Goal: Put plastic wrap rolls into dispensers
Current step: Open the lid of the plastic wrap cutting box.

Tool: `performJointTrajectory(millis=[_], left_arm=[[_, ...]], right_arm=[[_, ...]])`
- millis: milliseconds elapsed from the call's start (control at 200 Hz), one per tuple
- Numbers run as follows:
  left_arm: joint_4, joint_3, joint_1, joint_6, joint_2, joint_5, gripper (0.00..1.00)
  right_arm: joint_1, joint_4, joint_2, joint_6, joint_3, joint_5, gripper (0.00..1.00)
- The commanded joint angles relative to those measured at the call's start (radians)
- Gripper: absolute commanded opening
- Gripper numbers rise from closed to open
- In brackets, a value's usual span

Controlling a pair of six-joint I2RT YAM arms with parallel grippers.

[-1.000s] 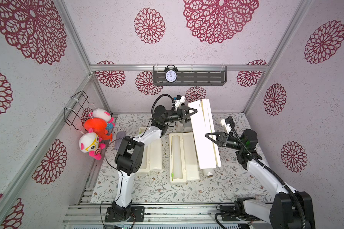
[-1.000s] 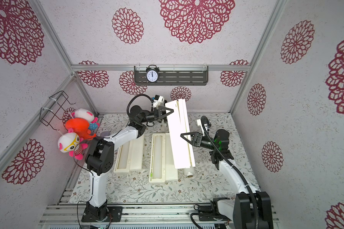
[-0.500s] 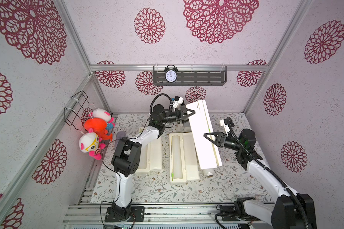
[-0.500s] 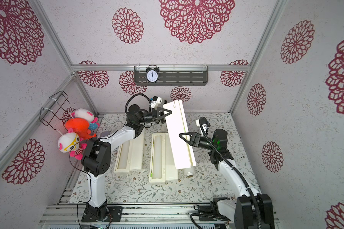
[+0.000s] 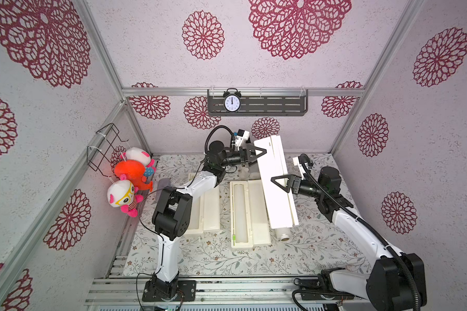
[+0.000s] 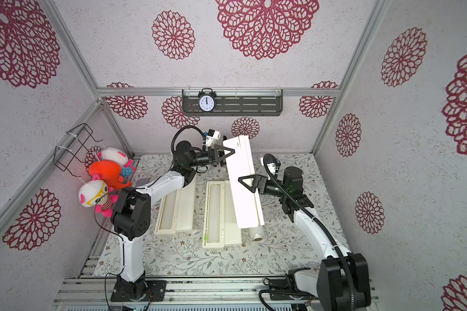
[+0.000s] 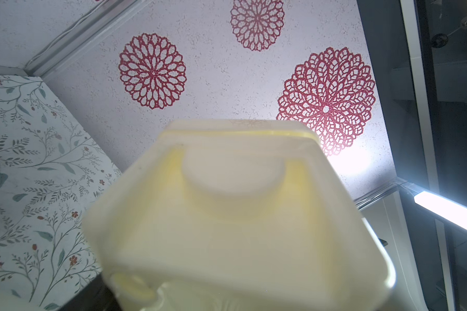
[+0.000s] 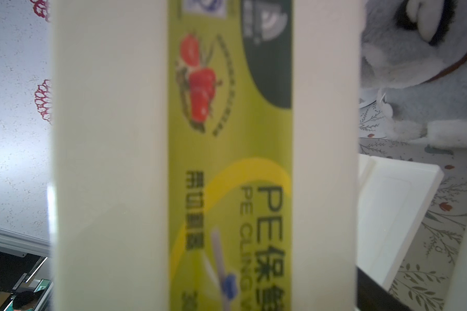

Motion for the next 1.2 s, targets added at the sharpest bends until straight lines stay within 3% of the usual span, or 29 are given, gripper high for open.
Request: performJointTrajectory(millis=[0,440,590,771,846,956,1101,1196], left_arm=[[-0.007,-0.034,-0.030,0.024,0.032,0.028,0.65],[0.044,-0.061,-0.039,-0.001,0.032,0.068,0.63],[0.074,-0.068,-0.034,-0.015,0.033,0.063,0.63],[0.212,-0.099,-0.011,-0.108,0.042,0.051,0.62],[0.248,-0.109,0.001,-0.132,0.042,0.042,0.62],[0.209,-0.124,0.017,-0.111,0.030,0.021,0.61],[0.235,-0.137,0.028,-0.120,0.026,0.014,0.62],[0.279,-0.128,0.024,-0.146,0.035,0.033,0.62]], right_arm=[[0.013,0.108,-0.006,-0.086,0.111,-0.051,0.98],[-0.005,0.334,0.116,0.083,0.219,-0.149,0.98],[-0.009,0.378,0.118,0.134,0.203,-0.157,0.90],[-0.042,0.777,0.120,0.416,0.107,-0.155,0.82],[-0.052,0.844,0.116,0.473,0.092,-0.145,0.81],[-0.058,0.832,0.085,0.446,0.065,-0.108,0.80],[-0.060,0.580,0.012,0.231,0.054,-0.030,0.80],[-0.057,0.639,0.013,0.271,0.044,-0.049,0.81]])
